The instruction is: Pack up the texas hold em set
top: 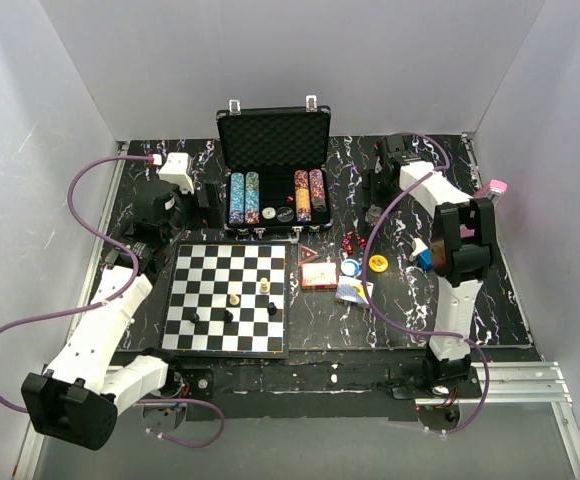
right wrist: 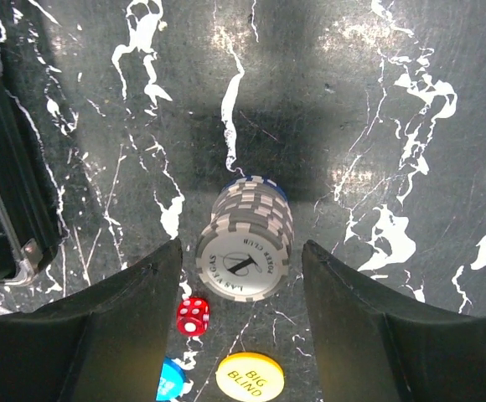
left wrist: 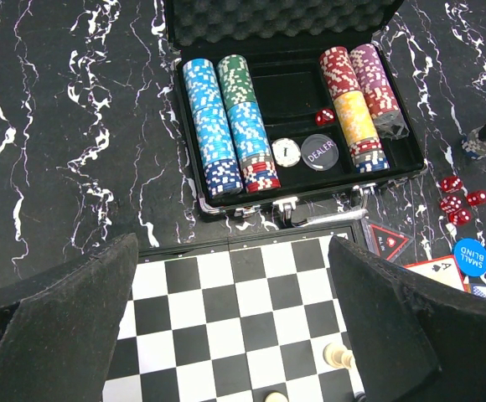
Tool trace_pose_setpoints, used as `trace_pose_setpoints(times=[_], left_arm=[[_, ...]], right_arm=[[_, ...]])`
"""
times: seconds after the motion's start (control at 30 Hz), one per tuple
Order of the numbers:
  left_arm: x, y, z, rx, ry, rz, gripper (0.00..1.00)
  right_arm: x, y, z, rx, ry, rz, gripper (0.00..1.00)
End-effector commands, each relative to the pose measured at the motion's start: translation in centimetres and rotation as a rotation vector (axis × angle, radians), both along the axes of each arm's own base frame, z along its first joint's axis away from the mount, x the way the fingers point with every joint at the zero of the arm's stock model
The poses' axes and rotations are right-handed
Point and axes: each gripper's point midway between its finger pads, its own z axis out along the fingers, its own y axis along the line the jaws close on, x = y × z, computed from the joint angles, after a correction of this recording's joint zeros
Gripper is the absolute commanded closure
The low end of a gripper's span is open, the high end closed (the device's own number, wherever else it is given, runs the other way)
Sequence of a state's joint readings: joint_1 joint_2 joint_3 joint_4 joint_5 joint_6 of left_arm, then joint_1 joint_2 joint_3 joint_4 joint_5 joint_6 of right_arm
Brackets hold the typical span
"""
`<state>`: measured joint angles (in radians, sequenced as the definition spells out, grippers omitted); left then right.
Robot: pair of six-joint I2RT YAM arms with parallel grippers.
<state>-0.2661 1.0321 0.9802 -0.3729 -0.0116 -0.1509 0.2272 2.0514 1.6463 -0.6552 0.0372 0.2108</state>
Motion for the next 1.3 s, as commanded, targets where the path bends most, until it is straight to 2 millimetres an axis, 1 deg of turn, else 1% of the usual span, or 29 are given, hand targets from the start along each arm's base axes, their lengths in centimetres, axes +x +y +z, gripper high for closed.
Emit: trace_pose_setpoints(times=[0.0, 0.23, 0.4, 0.8, 0.93, 1.27], left_arm=[[-0.2, 0.1, 0.6, 0.009, -0.026, 0.001, 0.02], [-0.2, 0.1, 0.6, 0.009, -0.026, -0.001, 0.02], [-0.2, 0.1, 0.6, 0.01, -0.026, -0.001, 0.02], [-0.3, 0.2, 0.7, 0.012, -0.03, 0.002, 0.02], [-0.3, 0.2, 0.7, 0.014, -0.03, 0.002, 0.02], [-0.2, 0.2, 0.7, 0.013, -0.03, 0.0, 0.02]], right_arm=[[1.2, 0.3, 0.2, -0.016, -0.029, 0.008, 0.34], [1.4, 0.0, -0.6, -0.042, -0.015, 0.0, 0.35], [1.3, -0.1, -1.6, -0.056, 0.016, 0.003, 0.35], [1.0, 0.1, -3.1, -0.065, 0.05, 0.002, 0.38], [0.9, 0.2, -3.3, -0.068, 0.064, 0.0, 0.41], [0.4, 0.1, -3.2, -0.077, 0.079, -0.004, 0.39]])
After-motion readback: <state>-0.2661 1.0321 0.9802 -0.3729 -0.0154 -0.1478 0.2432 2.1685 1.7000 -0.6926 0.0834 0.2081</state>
